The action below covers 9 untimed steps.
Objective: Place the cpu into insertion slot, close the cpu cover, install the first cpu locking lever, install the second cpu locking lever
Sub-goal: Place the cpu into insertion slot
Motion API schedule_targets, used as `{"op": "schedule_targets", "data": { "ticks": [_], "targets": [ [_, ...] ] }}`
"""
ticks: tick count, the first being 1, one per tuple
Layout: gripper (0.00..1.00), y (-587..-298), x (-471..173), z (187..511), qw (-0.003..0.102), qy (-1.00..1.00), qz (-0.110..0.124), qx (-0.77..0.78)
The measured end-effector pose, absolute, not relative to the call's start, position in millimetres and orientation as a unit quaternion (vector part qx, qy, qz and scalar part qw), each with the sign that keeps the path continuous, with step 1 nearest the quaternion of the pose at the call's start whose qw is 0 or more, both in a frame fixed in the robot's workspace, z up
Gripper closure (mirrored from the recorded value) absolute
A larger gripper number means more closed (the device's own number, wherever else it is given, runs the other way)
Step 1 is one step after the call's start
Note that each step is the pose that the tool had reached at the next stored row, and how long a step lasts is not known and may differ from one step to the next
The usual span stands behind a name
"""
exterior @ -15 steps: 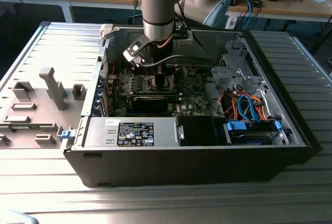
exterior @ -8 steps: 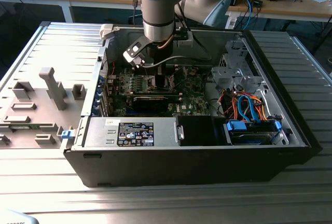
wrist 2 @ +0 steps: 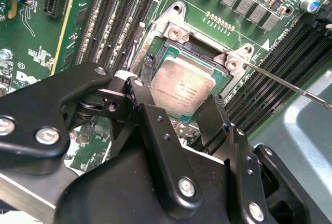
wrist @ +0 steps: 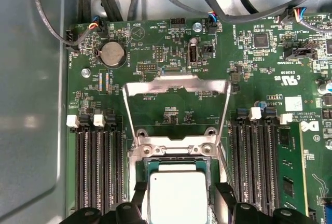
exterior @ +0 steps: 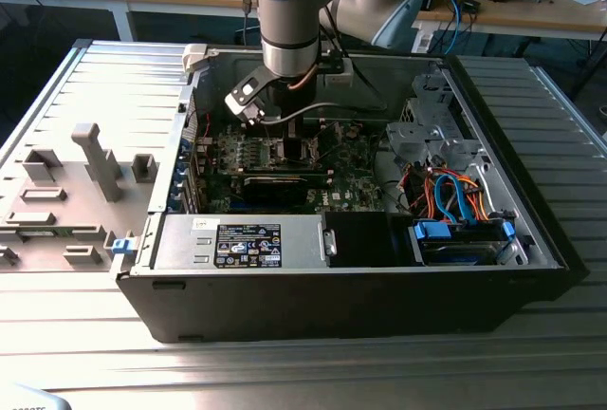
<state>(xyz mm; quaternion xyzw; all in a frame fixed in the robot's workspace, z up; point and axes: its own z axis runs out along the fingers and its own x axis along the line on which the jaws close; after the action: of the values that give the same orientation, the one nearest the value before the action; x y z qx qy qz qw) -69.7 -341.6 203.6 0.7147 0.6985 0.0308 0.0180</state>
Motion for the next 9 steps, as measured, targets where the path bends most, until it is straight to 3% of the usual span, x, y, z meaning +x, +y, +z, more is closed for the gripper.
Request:
{"op": "schedule_targets", "data": {
  "ticks": [5, 7, 9],
  "targets": [
    [0.39, -341.4, -69.7, 210.4, 0.017, 0.698, 0.032, 0.715],
    [0.47, -341.2, -69.7, 210.4, 0.016, 0.698, 0.033, 0.715],
    [0.47, -341.1, -69.5, 210.8, 0.016, 0.698, 0.033, 0.715]
  ]
}}
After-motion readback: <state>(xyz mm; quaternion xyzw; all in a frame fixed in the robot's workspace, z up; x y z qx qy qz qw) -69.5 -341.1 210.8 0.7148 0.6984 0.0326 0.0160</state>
